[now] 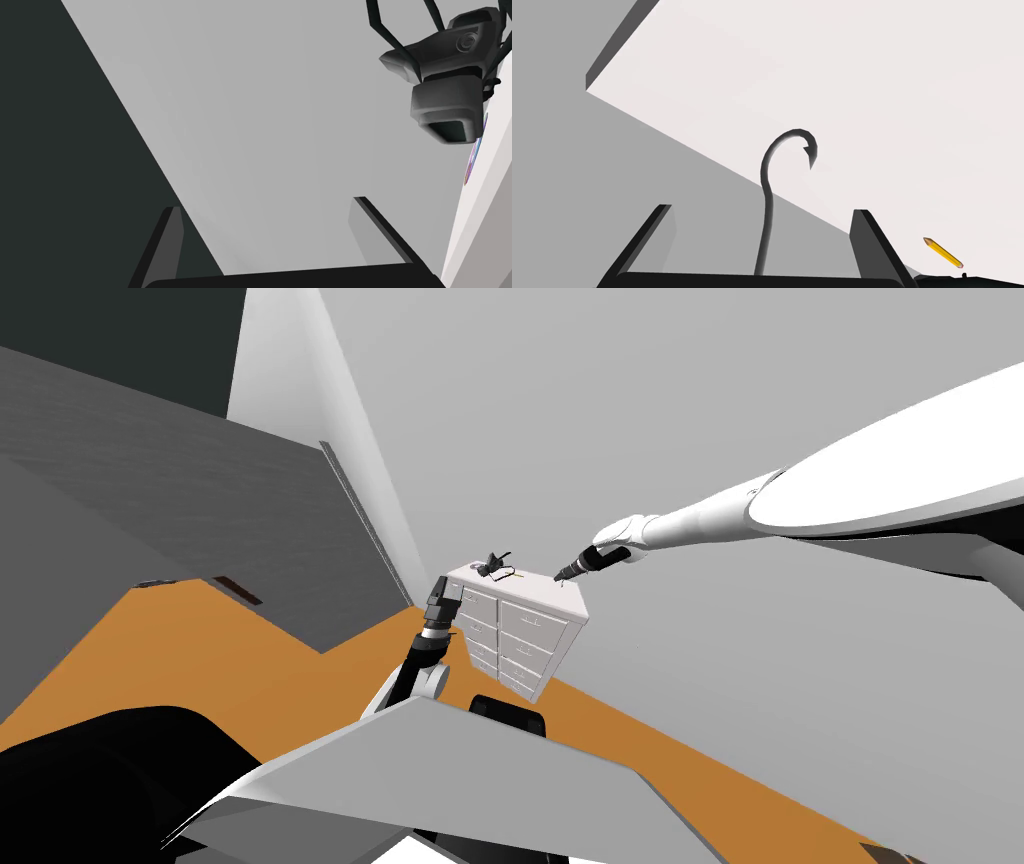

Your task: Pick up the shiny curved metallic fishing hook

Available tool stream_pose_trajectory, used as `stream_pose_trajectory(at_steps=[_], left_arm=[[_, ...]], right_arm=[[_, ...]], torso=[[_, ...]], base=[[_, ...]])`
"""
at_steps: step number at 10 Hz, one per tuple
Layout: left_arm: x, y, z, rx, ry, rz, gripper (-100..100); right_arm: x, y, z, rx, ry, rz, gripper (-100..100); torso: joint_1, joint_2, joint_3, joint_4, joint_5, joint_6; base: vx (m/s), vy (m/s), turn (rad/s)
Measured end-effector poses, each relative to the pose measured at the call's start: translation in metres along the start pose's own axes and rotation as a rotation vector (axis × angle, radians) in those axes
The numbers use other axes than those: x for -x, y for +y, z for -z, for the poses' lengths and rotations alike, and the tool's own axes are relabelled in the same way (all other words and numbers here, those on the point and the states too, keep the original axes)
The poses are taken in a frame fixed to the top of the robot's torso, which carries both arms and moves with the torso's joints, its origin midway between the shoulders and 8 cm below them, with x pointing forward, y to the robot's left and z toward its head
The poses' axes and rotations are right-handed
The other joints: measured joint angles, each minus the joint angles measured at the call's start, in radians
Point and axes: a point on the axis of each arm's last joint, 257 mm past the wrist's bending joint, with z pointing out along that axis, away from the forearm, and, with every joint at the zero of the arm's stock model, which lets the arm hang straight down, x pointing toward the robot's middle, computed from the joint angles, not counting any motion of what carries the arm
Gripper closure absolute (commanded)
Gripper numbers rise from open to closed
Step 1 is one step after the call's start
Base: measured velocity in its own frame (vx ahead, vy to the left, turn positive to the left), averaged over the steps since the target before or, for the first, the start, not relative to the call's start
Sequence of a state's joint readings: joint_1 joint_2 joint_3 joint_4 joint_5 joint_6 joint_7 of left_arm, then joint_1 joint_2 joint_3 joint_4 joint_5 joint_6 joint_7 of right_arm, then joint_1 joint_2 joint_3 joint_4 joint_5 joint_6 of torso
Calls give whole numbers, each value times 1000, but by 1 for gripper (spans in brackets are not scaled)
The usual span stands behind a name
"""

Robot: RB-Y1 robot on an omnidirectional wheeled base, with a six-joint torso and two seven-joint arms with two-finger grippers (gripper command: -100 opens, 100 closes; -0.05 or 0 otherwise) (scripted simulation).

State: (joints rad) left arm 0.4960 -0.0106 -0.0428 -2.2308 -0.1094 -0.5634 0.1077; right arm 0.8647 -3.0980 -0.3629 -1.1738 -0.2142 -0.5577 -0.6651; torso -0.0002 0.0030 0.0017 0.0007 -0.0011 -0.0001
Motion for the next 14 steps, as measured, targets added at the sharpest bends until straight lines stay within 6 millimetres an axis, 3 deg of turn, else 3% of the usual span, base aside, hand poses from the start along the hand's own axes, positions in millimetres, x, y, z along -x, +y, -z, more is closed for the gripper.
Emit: stream_pose_trajectory(at_steps=[6, 8, 9, 10, 14], left_arm=[[0, 0, 0, 0, 0, 0, 0], [0, 0, 0, 0, 0, 0, 0], [0, 0, 0, 0, 0, 0, 0], [0, 0, 0, 0, 0, 0, 0], [0, 0, 0, 0, 0, 0, 0]], right_arm=[[-57, -92, 20, -87, 14, -129, -100], [-98, -140, 33, -138, 31, -189, -100], [-107, -155, 38, -154, 34, -209, -100], [-109, -158, 42, -157, 34, -217, -100], [-184, -224, 79, -253, 72, -313, -100]], torso=[[0, 1, 1, 0, 0, 0], [2, -1, -2, -3, -1, -4], [1, -3, -3, -3, -1, -2], [0, -6, -5, -4, -1, -2], [1, -6, -5, -4, -1, -3]], base=[[-69, 24, 281], [-93, 38, 338], [-36, 16, -34], [-44, 38, 344], [-81, 51, 385]])
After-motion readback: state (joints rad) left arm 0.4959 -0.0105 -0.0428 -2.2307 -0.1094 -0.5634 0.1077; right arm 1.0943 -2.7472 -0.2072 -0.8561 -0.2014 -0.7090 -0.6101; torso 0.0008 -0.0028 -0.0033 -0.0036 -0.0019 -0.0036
